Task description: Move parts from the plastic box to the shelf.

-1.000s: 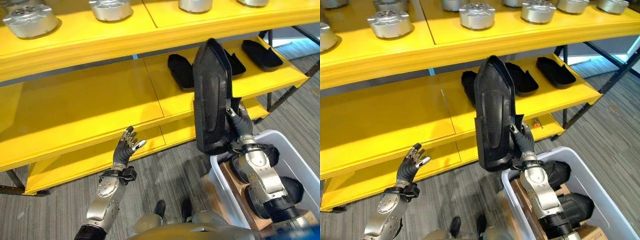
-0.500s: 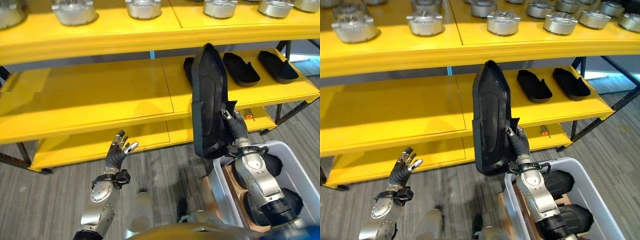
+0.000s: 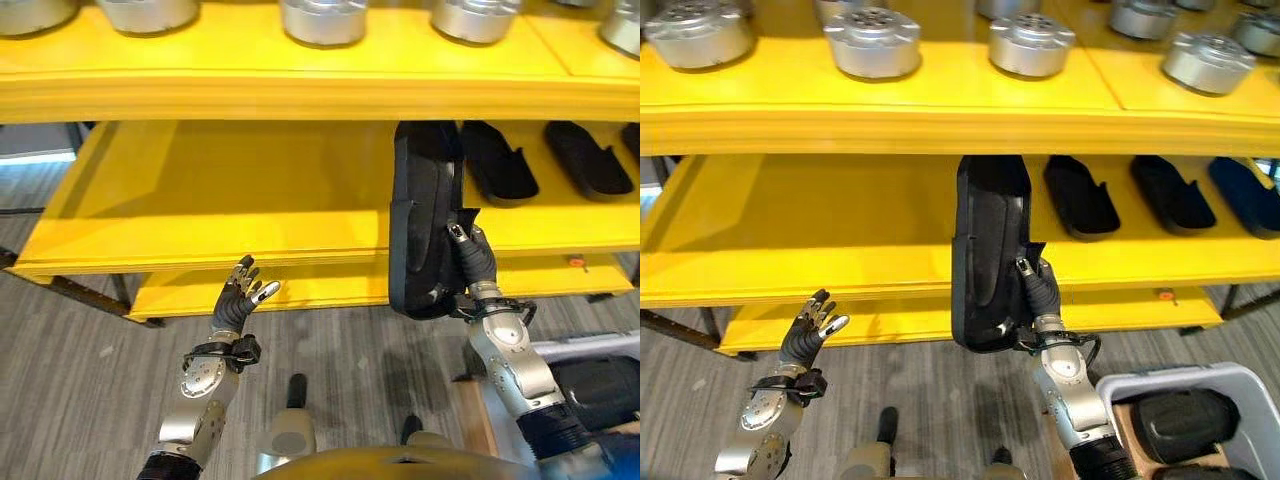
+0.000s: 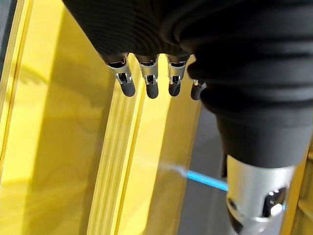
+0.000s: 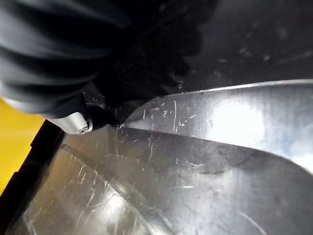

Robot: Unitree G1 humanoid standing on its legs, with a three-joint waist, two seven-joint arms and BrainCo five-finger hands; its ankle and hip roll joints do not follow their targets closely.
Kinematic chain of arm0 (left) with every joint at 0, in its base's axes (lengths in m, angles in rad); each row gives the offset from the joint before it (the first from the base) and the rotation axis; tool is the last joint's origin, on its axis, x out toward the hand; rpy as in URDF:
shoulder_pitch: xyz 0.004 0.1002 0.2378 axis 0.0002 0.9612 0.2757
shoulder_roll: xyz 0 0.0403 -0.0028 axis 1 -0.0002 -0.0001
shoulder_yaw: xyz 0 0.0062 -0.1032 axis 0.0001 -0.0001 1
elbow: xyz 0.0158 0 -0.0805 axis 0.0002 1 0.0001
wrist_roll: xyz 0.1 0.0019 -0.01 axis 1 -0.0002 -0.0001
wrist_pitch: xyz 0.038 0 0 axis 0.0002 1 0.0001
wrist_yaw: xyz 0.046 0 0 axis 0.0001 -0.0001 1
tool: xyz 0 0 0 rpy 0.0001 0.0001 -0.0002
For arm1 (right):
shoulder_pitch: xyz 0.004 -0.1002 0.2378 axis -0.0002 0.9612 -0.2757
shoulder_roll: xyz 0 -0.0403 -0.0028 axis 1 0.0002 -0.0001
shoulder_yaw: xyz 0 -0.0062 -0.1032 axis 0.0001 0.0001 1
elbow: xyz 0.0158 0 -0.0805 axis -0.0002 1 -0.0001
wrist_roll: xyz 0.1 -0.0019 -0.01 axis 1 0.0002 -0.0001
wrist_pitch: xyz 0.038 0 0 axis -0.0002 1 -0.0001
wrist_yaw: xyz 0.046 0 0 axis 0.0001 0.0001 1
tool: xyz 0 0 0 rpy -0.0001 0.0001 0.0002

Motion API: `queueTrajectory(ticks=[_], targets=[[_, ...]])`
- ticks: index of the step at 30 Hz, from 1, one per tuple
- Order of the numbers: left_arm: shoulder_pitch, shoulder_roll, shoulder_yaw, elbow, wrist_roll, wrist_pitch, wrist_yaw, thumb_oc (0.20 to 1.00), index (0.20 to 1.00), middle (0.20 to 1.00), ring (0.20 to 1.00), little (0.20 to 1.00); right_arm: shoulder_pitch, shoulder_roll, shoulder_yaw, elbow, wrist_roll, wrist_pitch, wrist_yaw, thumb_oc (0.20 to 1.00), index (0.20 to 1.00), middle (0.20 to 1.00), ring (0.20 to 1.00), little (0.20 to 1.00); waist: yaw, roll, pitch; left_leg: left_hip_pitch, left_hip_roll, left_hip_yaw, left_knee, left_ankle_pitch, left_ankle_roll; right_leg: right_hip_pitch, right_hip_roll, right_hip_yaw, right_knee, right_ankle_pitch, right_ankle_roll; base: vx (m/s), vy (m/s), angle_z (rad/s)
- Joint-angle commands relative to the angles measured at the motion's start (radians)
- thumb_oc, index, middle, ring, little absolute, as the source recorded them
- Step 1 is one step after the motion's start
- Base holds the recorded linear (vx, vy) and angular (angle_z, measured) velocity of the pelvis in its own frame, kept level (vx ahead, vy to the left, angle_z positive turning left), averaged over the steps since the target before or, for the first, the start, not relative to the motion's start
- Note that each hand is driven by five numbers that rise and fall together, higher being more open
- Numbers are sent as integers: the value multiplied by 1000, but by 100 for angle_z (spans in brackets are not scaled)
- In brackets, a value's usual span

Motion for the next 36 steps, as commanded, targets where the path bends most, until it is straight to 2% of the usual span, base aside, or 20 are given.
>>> queueTrajectory(ticks=[1,2,5,7,8,11,15,16,17,20,22,23,29,36], targets=[[-1,24,9,-78,10,-50,4,1000,1000,1000,1000,1000,-95,-21,-20,-13,-14,-54,-2,200,200,200,200,200,-4,-3,-44,-113,63,8,141,-69,-21,7,3,-7,37,-35,35,-21,130,22],[-13,32,4,-82,6,-51,10,1000,1000,1000,1000,1000,-127,-19,-5,7,-17,-48,-8,200,200,200,200,200,15,-7,-36,-147,45,0,166,-77,-18,6,-8,-28,35,-30,39,-21,152,36],[-21,36,-1,-85,1,-54,15,1000,1000,1000,1000,1000,-165,-24,5,27,-26,-43,-19,200,200,200,200,200,28,-10,-26,-176,29,-12,186,-82,-13,1,-15,-47,37,-28,42,-8,58,35],[-27,45,-8,-88,-9,-56,17,1000,1000,1000,1000,1000,-230,-33,15,47,-41,-39,-34,200,200,200,200,200,59,-14,-5,-217,13,-26,208,-81,-12,-8,-21,-74,41,-27,42,-46,31,17],[-28,45,-7,-88,-10,-56,17,1000,1000,1000,1000,1000,-233,-33,15,49,-41,-40,-34,200,200,200,200,200,57,-13,-6,-221,12,-28,211,-82,-12,-9,-21,-77,42,-28,42,-41,-1,28],[-32,57,-16,-94,-18,-56,18,1000,1000,1000,1000,1000,-321,-50,25,76,-61,-37,-62,200,200,200,200,200,85,-16,13,-252,0,-44,228,-82,-11,-16,-20,-97,47,-30,39,-13,-12,28],[-40,79,-30,-110,-33,-64,15,1000,1000,1000,1000,1000,-473,-88,25,103,-88,-41,-103,200,200,200,200,200,110,1,52,-297,0,-55,262,-83,-16,-51,-15,-100,66,-35,34,-78,-14,9],[-48,93,-39,-114,-42,-71,17,1000,1000,1000,1000,1000,-569,-118,29,149,-89,-40,-128,200,200,200,200,200,115,7,68,-300,8,-52,259,-81,-17,-75,-15,-94,82,-40,31,-50,11,-1],[-50,93,-39,-113,-42,-71,17,1000,1000,1000,1000,1000,-573,-118,30,152,-88,-42,-128,200,200,200,200,200,116,8,70,-300,9,-51,259,-81,-17,-76,-14,-92,84,-41,31,-99,18,-5],[-71,120,-89,-108,-58,-73,10,1000,1000,1000,1000,1000,-772,-200,41,254,-87,-35,-175,200,200,200,200,200,114,30,113,-322,20,-40,271,-76,-19,-140,-14,-68,137,-53,20,-115,23,-9],[-82,124,-99,-107,-62,-75,4,1000,1000,1000,1000,1000,-822,-231,55,281,-98,-31,-175,200,200,200,200,200,110,37,121,-331,20,-41,274,-75,-20,-159,-14,-62,154,-57,20,-94,23,-11],[-92,132,-119,-107,-69,-78,-6,1000,1000,1000,1000,1000,-903,-268,60,332,-107,-32,-195,200,200,200,200,200,102,52,135,-343,21,-41,283,-75,-17,-194,-18,-51,183,-62,17,-77,26,-8],[-130,142,-149,-106,-98,-96,-10,1000,1000,1000,1000,1000,-1095,-333,87,542,-101,-30,-240,200,200,200,200,200,93,77,170,-359,35,-27,293,-79,-15,-258,-16,-19,236,-78,13,-52,16,-12],[-171,135,-181,-97,-111,-102,-8,1000,1000,1000,1000,1000,-1220,-380,113,750,-85,-21,-264,200,200,200,200,200,80,108,193,-393,32,-23,303,-72,-16,-314,-19,-5,278,-85,10,-32,12,-8]])
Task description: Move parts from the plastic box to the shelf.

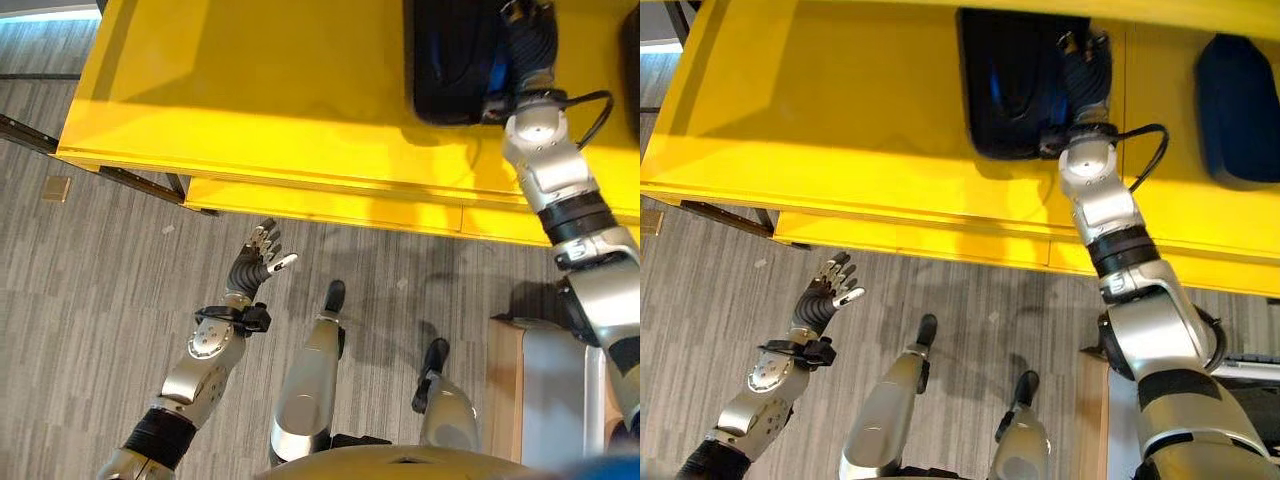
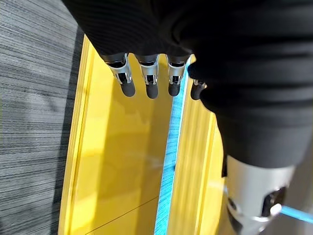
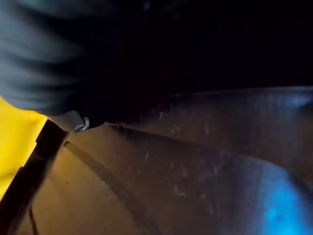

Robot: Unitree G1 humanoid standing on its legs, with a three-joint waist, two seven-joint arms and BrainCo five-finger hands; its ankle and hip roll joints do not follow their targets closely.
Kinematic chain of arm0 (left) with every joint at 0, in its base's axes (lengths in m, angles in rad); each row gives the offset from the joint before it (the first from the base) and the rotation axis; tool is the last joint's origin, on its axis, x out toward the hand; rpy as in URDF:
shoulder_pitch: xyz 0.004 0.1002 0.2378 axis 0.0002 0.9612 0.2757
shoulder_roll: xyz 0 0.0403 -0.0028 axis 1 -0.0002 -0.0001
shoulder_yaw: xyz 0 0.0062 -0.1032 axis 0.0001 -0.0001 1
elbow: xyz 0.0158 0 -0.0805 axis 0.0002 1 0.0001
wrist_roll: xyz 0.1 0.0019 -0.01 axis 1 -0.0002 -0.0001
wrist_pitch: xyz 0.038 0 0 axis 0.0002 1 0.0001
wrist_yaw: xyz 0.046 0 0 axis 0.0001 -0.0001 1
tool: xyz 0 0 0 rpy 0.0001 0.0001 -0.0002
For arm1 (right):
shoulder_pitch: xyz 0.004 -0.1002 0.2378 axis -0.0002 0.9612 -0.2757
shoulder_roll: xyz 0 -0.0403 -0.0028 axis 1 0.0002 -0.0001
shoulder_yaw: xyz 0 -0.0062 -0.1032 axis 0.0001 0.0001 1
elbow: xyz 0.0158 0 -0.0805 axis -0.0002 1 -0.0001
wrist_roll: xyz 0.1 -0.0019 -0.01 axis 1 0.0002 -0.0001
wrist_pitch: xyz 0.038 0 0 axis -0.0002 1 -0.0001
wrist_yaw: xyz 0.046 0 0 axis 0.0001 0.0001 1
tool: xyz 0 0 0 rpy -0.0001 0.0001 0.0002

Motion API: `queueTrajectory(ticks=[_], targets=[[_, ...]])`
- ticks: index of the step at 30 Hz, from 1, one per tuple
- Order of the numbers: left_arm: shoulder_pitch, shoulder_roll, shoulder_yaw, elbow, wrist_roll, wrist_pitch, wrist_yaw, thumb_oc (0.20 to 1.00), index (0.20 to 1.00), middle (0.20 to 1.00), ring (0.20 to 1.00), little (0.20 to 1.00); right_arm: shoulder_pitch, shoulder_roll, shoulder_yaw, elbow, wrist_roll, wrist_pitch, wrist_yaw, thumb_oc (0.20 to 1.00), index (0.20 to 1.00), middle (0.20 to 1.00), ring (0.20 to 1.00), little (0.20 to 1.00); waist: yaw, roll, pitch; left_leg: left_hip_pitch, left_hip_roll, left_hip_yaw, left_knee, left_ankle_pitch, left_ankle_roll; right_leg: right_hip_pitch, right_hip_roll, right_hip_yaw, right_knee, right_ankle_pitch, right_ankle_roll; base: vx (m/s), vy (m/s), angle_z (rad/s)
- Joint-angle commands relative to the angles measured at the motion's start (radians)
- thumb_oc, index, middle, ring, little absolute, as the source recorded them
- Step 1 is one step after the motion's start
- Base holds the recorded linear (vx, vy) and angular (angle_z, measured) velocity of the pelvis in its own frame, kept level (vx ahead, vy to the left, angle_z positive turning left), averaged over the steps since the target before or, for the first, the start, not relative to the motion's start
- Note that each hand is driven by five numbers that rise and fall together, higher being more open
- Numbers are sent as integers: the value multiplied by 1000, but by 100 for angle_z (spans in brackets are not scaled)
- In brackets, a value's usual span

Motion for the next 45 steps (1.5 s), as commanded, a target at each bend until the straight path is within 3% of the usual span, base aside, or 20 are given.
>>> queueTrajectory(ticks=[1,9,16,28,45], targets=[[20,22,4,-66,-22,-63,-5,1000,1000,1000,1000,1000,-134,-68,43,-8,-8,-59,-30,200,200,200,200,200,-14,-5,-48,-24,52,33,38,-29,-31,-37,-5,25,130,-70,-32,0,0,0],[-27,26,-24,-59,-17,-70,1,1000,1000,1000,1000,1000,-234,-75,80,293,62,-42,-11,200,200,200,200,200,-18,13,-23,-42,49,38,58,-42,-28,-57,-7,33,146,-77,-32,-6,0,-2],[-52,27,-38,-62,-18,-73,4,1000,1000,1000,1000,1000,-269,-77,128,382,58,-27,15,200,200,200,200,200,-18,19,-18,-56,42,34,55,-35,-26,-67,-7,31,145,-72,-31,0,0,0],[-78,32,-48,-60,-20,-82,10,1000,1000,1000,1000,1000,-308,-56,202,395,7,-18,39,200,200,200,200,200,-10,19,-7,-69,36,32,62,-38,-24,-66,-9,20,146,-75,-29,0,0,0],[-95,41,-56,-60,-32,-81,21,1000,1000,1000,1000,1000,-338,-39,142,464,127,-21,29,200,200,200,200,200,21,27,-5,-98,19,20,85,-51,-17,-59,-17,1,143,-83,-27,12,2,3]])
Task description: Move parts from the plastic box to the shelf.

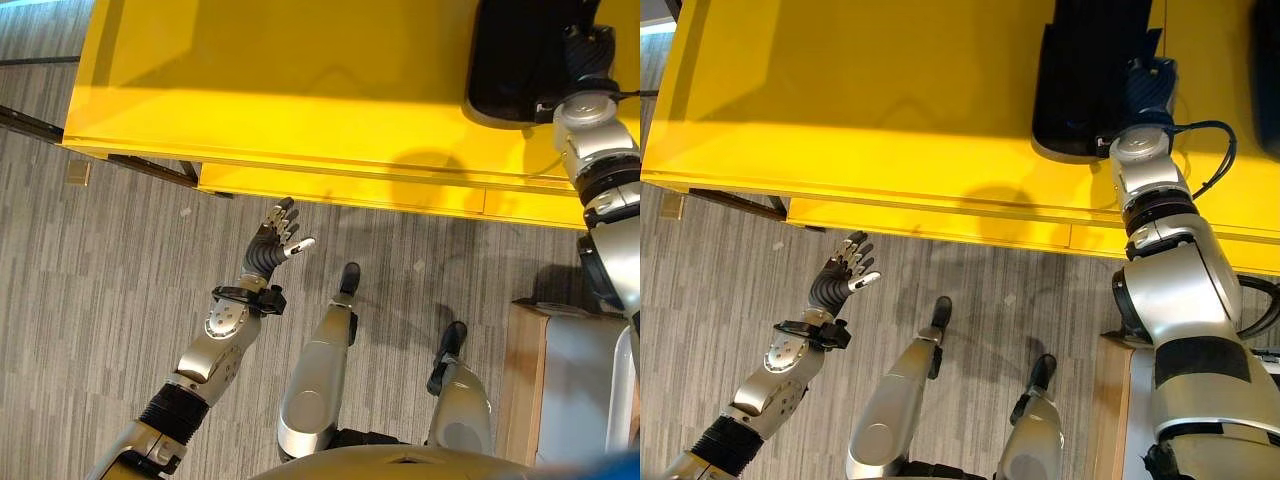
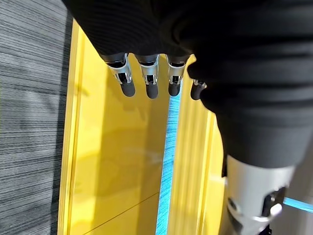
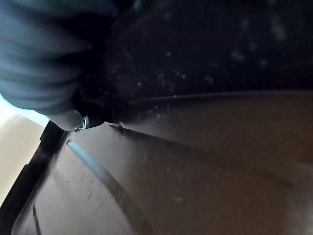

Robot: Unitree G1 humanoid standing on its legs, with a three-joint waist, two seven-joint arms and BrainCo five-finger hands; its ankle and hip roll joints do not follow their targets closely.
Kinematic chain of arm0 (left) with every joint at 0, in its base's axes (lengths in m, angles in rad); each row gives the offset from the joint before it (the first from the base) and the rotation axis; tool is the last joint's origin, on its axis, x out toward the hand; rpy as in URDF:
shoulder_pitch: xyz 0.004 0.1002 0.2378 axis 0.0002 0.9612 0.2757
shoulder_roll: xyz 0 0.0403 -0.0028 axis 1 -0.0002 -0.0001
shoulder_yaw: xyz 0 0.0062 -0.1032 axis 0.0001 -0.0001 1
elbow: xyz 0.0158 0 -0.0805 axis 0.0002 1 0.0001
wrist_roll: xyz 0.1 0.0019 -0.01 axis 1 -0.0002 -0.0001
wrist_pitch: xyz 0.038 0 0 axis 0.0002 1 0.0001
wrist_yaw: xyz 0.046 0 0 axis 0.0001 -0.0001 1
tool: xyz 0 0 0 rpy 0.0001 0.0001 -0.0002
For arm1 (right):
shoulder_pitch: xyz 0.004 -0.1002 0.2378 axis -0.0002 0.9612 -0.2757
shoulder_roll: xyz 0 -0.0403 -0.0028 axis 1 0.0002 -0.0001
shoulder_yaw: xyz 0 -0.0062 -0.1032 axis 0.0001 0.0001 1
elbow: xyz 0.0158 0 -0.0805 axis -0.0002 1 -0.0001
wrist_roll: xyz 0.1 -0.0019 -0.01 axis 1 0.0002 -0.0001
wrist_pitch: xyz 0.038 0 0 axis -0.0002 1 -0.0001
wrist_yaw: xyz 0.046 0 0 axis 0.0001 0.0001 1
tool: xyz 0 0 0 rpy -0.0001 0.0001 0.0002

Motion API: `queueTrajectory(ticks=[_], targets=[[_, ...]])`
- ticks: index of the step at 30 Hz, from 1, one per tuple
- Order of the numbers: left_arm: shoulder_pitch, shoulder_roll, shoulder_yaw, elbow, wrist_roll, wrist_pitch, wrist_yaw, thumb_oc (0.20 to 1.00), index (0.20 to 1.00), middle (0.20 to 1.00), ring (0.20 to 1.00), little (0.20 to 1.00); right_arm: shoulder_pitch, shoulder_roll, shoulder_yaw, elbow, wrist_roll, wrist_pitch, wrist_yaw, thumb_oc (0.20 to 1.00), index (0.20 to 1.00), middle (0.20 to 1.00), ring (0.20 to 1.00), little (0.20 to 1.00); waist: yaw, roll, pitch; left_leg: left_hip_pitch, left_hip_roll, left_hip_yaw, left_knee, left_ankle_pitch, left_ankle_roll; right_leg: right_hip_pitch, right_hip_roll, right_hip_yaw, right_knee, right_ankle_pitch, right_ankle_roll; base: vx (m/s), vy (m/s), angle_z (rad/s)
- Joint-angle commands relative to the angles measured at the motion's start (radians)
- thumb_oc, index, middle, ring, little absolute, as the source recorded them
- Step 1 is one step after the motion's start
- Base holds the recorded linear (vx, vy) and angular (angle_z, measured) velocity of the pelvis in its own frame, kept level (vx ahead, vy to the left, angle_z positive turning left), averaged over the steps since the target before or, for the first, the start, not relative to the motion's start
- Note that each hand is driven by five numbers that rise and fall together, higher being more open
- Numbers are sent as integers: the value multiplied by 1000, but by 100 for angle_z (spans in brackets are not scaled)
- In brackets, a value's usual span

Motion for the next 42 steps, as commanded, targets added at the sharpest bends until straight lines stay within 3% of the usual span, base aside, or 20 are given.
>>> queueTrajectory(ticks=[1,15,42], targets=[[-8,43,-2,-62,-32,-52,5,1000,1000,1000,1000,1000,-144,-17,20,-23,49,-58,-18,200,200,200,200,200,14,-6,-32,-50,34,39,74,-56,-22,-12,-1,16,99,-62,-34,0,0,0],[-13,54,-14,-75,-38,-51,4,1000,1000,1000,1000,1000,-167,-11,16,-1,89,-59,-15,200,200,200,200,200,32,0,-36,-68,24,31,99,-71,-17,-1,-3,5,91,-68,-31,5,1,1],[-17,57,-14,-75,-43,-60,10,1000,1000,1000,1000,1000,-190,8,97,21,0,-43,4,200,200,200,200,200,32,-14,-28,-64,23,31,95,-70,-15,10,-3,-1,88,-68,-33,3,0,1]])
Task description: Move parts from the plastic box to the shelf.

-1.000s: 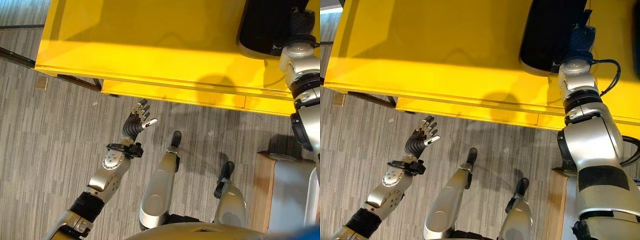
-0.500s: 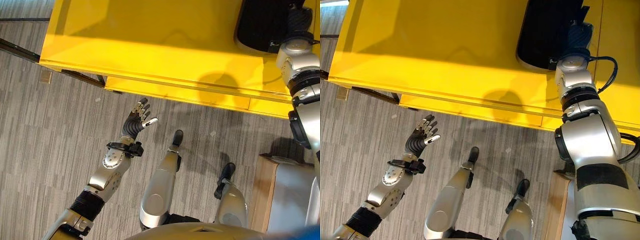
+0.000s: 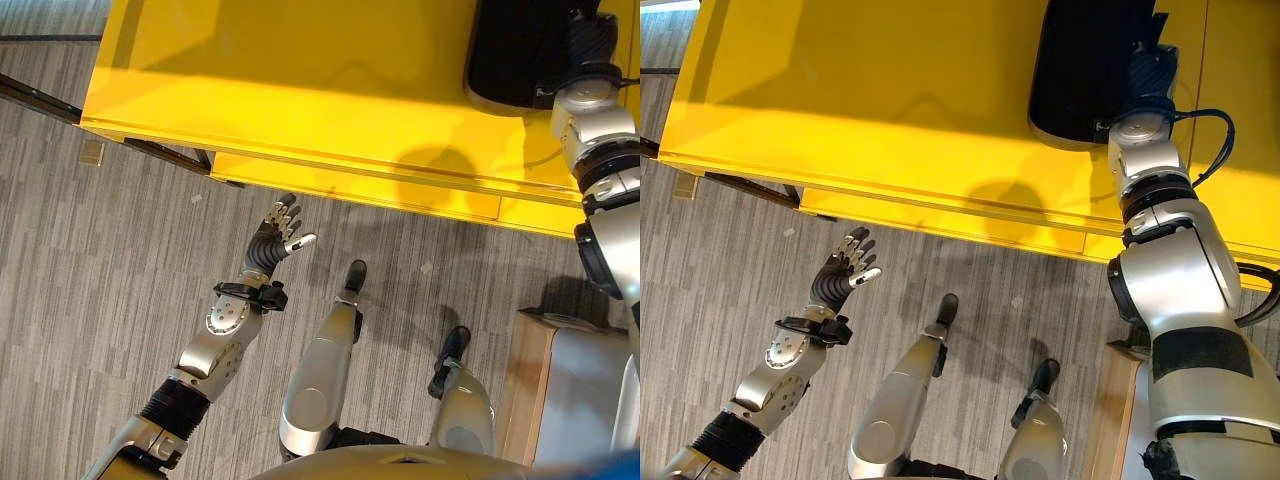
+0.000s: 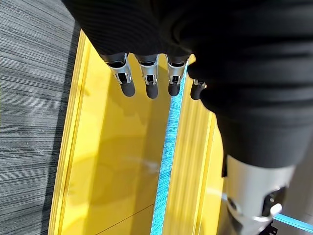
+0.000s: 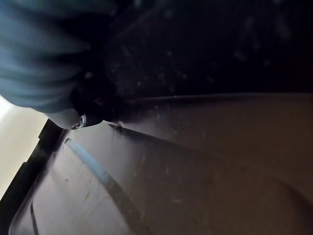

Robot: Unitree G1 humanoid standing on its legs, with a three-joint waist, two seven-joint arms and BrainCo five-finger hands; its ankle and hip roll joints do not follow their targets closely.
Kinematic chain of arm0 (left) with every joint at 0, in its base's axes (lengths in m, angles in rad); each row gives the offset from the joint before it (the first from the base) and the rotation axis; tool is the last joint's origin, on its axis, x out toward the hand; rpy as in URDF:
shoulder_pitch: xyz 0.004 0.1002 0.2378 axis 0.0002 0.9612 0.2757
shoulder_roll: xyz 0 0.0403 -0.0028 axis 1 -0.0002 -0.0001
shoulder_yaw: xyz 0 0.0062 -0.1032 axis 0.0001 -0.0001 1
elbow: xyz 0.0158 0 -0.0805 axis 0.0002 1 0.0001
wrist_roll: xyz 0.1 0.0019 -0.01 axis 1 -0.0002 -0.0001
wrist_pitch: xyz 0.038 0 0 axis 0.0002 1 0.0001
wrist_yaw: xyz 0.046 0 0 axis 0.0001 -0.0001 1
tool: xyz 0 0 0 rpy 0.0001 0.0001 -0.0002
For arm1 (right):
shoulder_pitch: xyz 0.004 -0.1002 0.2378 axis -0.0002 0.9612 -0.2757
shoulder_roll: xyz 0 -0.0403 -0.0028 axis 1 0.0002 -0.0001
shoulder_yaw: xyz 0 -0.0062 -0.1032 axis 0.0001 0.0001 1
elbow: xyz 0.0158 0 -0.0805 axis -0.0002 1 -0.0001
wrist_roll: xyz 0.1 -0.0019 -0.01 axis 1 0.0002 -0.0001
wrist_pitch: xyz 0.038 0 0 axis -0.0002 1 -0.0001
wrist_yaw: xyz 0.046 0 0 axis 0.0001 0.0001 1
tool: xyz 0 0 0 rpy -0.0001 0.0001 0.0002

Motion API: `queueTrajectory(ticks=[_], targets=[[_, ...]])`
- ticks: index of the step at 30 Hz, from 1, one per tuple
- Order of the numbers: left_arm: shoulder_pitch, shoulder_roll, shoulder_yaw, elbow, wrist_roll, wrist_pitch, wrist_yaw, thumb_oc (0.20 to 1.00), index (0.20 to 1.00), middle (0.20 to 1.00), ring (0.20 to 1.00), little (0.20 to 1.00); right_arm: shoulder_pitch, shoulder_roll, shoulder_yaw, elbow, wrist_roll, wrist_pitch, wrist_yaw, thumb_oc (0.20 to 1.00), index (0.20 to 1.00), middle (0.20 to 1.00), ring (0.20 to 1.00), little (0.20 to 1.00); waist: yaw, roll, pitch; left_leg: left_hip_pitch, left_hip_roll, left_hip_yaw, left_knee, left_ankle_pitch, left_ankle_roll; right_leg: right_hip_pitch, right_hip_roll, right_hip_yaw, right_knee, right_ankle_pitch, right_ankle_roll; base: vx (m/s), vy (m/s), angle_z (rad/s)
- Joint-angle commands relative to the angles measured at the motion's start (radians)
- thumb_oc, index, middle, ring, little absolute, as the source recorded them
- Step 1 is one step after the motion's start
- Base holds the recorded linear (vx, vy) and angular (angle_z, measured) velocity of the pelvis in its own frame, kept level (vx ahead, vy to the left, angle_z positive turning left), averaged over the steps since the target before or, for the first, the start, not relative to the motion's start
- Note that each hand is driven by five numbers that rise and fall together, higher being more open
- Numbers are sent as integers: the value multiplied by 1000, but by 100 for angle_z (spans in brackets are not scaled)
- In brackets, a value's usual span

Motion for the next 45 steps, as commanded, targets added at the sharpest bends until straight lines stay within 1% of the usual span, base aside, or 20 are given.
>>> queueTrajectory(ticks=[1,2,3,14,26,31,36,45], targets=[[6,53,-5,-74,-14,-59,9,1000,1000,1000,1000,1000,-126,-16,58,-23,-29,-44,-10,200,200,200,200,200,-1,-17,-27,-52,37,53,93,-72,-15,3,5,28,88,-59,-38,0,0,0],[5,54,-5,-73,-14,-58,9,1000,1000,1000,1000,1000,-126,-16,55,-18,-25,-43,-10,282,282,282,282,282,-2,-18,-26,-53,38,54,94,-72,-14,1,6,30,90,-59,-38,0,0,0],[6,54,-3,-73,-13,-58,11,1000,1000,1000,1000,1000,-127,-15,51,-13,-21,-42,-13,1000,1000,1000,1000,1000,-3,-19,-26,-51,39,55,94,-73,-14,1,7,30,90,-60,-38,0,0,0],[10,57,1,-72,-14,-60,12,1000,1000,1000,1000,1000,-136,-12,50,-7,-19,-41,-16,1000,1000,1000,1000,1000,-6,-20,-28,-50,40,55,92,-71,-14,10,10,28,79,-60,-38,0,0,0],[13,68,6,-65,-17,-58,10,1000,1000,1000,1000,1000,-120,5,31,-41,-3,-44,-26,1000,1000,1000,1000,1000,-12,-27,-34,-37,44,53,94,-75,-15,18,14,28,86,-64,-38,0,0,0],[17,74,8,-61,-22,-56,3,1000,1000,1000,1000,1000,-99,16,15,-76,10,-53,-28,1000,1000,1000,1000,1000,-17,-30,-39,-28,49,57,91,-72,-16,23,18,31,81,-62,-38,-6,-3,-2],[22,79,12,-61,-26,-52,-2,1000,1000,1000,1000,1000,-80,29,-11,-71,28,-55,-26,1000,1000,1000,1000,1000,-19,-31,-42,-20,52,58,90,-74,-17,29,20,34,75,-61,-39,-10,-4,-3],[30,81,16,-58,-25,-50,-1,1000,1000,1000,1000,1000,-46,36,-24,-64,11,-51,-26,1000,1000,1000,1000,1000,-29,-28,-41,-10,58,65,87,-72,-18,31,22,40,80,-62,-40,-3,-1,-1]])
